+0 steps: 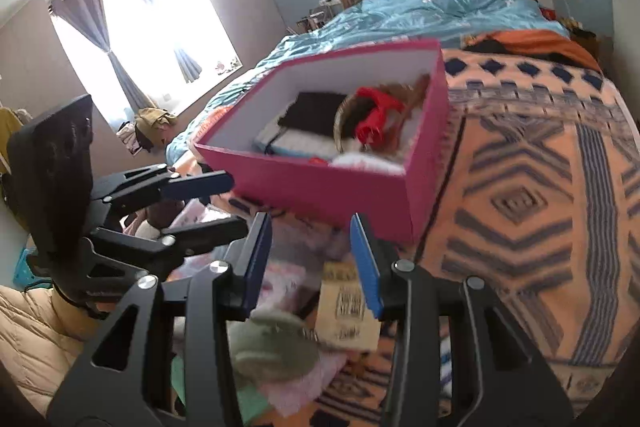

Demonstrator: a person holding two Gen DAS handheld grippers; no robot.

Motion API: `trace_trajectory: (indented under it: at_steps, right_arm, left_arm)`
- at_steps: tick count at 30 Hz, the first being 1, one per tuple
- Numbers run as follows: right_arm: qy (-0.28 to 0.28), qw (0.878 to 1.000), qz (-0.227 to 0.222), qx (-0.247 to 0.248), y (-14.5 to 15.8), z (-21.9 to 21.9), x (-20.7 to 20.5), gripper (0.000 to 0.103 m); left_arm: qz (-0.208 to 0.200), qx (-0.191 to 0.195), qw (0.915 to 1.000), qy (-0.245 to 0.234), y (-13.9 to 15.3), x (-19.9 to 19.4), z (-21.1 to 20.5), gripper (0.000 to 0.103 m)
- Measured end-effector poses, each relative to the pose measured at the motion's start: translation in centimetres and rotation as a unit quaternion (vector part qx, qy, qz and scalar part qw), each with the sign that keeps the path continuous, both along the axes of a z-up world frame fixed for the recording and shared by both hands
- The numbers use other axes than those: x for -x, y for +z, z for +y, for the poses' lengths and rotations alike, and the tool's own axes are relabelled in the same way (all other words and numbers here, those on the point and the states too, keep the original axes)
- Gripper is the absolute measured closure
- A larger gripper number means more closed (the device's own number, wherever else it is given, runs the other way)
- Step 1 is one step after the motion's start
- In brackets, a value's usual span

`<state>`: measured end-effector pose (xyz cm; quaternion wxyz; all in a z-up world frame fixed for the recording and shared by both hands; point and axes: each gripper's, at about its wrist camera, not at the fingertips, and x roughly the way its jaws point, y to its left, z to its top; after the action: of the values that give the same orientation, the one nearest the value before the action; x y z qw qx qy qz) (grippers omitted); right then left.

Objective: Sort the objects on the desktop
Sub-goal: 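Withdraw the right gripper from the box toward the white tube, then lower the open right gripper around the white tube on the bedspread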

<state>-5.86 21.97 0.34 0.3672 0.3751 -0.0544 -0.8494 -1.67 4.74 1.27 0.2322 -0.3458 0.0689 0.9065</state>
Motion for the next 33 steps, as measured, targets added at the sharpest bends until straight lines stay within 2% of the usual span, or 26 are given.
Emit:
trace_trajectory:
  at_steps: [13,19,29,33]
  right_arm:
    - [-0.04,0.999,-0.028,0.018,-3.0,3.2,-3.2,0.06]
    - [-0.082,0.996,-0.036,0.007,-4.4,5.9,-4.5,0.06]
    - [-0.184,0.981,-0.063,-0.004,-6.9,12.0,-5.7,0.06]
    - [-0.197,0.978,-0.07,0.004,-7.4,13.4,-6.0,0.06]
  left_arm:
    - [-0.016,-0.02,0.9997,0.0,-1.5,-2.9,-0.3,0.051]
    - [-0.029,-0.035,0.999,0.001,-2.0,-4.4,-1.0,0.051]
    - [-0.024,-0.02,0.9964,-0.078,-1.9,-6.0,4.5,0.051]
    - [-0.03,-0.003,0.9938,-0.107,-2.4,-5.5,7.2,0.051]
